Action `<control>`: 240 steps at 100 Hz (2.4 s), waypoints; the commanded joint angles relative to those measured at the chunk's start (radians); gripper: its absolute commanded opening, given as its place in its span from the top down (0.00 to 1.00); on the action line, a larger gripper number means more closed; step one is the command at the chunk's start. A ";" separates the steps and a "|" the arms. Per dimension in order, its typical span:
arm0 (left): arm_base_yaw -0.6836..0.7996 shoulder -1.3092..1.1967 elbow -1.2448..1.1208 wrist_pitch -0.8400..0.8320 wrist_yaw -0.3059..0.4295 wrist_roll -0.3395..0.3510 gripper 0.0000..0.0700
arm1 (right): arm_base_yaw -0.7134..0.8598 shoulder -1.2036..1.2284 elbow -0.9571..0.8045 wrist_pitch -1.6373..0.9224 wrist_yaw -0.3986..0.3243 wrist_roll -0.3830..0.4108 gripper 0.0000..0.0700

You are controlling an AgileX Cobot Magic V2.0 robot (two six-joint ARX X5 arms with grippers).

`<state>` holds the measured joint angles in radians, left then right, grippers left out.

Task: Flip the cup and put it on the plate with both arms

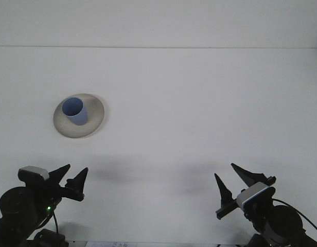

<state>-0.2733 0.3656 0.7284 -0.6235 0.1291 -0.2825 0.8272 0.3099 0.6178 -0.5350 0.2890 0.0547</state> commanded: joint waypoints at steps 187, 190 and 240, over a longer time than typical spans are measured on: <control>0.242 -0.363 -0.715 0.655 -0.241 0.286 0.98 | 0.010 0.004 0.003 0.026 0.000 0.008 0.99; 0.242 -0.363 -0.715 0.655 -0.241 0.286 0.98 | 0.010 0.004 0.003 0.026 0.000 0.008 0.99; 0.242 -0.363 -0.715 0.655 -0.241 0.286 0.98 | 0.010 0.004 0.003 0.026 0.005 -0.032 0.99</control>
<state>-0.0311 0.0044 0.0330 0.0193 -0.1074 0.0090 0.8272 0.3099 0.6178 -0.5186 0.2901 0.0525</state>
